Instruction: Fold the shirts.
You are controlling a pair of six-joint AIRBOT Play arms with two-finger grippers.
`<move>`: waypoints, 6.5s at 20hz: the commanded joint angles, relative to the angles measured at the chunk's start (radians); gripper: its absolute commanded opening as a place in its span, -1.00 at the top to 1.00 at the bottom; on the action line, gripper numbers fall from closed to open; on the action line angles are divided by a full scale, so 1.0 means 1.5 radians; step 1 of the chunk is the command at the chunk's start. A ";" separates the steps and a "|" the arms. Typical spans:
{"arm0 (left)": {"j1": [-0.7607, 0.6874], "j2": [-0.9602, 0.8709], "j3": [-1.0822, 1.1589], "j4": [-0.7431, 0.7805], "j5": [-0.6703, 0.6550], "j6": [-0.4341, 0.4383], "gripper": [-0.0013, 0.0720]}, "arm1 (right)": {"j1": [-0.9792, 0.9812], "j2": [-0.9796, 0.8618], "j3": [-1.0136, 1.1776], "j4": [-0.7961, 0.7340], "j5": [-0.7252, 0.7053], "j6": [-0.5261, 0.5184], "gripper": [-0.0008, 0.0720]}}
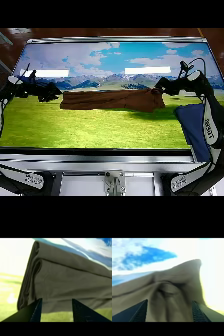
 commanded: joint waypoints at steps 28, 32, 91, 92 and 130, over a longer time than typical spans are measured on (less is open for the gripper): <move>-0.431 -0.068 0.039 -0.264 0.171 0.074 0.86 | 0.022 0.290 0.001 0.060 0.297 0.032 0.83; -0.534 -0.106 0.039 -0.307 0.244 0.074 0.85 | 0.023 0.368 0.001 0.061 0.326 0.070 0.83; -0.185 0.400 0.097 0.109 -0.076 -0.016 0.86 | 0.046 0.177 -0.039 0.145 0.109 0.010 0.84; -0.185 0.400 0.097 0.109 -0.071 -0.016 0.86 | 0.009 0.211 -0.024 0.124 0.136 0.025 0.84; -0.223 0.401 0.097 0.141 -0.073 0.068 0.86 | -0.468 0.465 -0.094 -0.220 0.280 0.052 -0.43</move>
